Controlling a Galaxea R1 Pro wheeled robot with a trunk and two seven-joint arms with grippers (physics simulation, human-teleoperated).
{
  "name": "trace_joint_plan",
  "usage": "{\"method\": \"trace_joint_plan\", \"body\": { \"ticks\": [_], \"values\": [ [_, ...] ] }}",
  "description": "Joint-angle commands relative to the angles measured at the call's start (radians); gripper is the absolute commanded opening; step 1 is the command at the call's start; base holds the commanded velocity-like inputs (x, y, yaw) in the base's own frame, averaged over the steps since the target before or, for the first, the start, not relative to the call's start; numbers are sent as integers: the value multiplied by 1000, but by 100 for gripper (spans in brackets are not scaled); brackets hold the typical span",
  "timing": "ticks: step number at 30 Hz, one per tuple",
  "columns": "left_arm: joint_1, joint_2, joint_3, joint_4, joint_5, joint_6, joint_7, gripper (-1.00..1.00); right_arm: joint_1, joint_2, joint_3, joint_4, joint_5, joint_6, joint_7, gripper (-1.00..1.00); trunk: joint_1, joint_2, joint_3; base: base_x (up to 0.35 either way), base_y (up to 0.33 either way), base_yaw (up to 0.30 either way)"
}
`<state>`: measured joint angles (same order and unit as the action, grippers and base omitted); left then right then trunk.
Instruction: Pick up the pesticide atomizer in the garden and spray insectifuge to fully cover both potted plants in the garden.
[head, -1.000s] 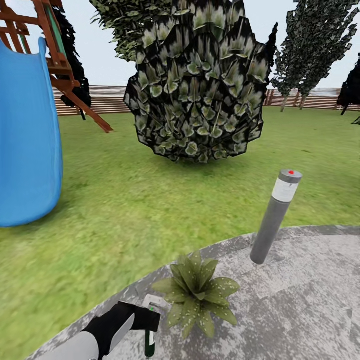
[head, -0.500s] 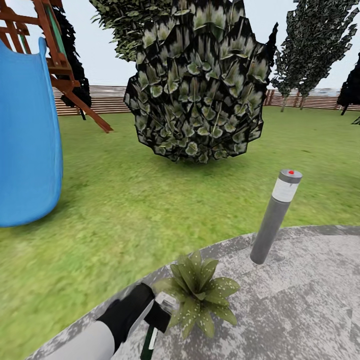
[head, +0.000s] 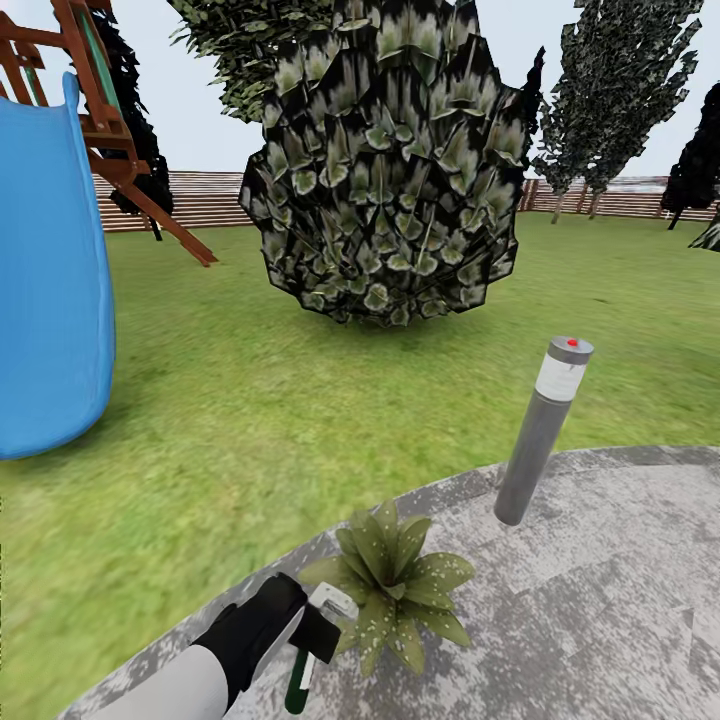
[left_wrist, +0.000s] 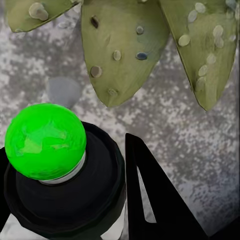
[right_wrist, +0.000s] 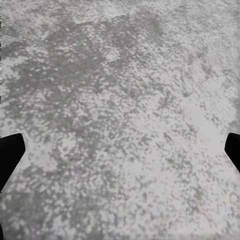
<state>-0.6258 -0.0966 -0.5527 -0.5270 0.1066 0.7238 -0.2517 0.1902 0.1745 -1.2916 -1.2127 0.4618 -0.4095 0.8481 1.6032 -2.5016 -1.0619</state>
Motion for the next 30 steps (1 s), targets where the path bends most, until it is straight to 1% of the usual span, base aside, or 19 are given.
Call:
{"method": "trace_joint_plan", "body": {
  "ticks": [1,10,22,24,26,28,30],
  "values": [
    [0,0,1,0,1,1,-3,-100,0,0,0,0,1,0,0,100,0,0,0,0,199,-30],
    [0,0,4,1,2,6,-21,-100,0,0,1,1,7,1,0,100,0,0,0,0,319,-257],
    [8,0,0,-3,2,-4,-20,-100,0,0,1,1,7,1,0,100,0,0,0,0,17,-287],
    [10,0,0,-1,4,-4,-20,-100,0,0,0,2,4,0,0,100,0,0,0,0,186,-264],
    [10,0,3,0,5,-3,-21,-100,0,0,0,7,5,-1,-2,100,0,0,0,0,309,-88],
    [10,0,3,1,5,-4,-21,-100,0,0,3,-27,7,-6,1,100,0,0,0,0,332,-14],
    [11,0,4,1,5,-4,-20,-100,0,0,2,-32,4,-6,-1,100,0,0,0,0,335,-3]
  ]
}}
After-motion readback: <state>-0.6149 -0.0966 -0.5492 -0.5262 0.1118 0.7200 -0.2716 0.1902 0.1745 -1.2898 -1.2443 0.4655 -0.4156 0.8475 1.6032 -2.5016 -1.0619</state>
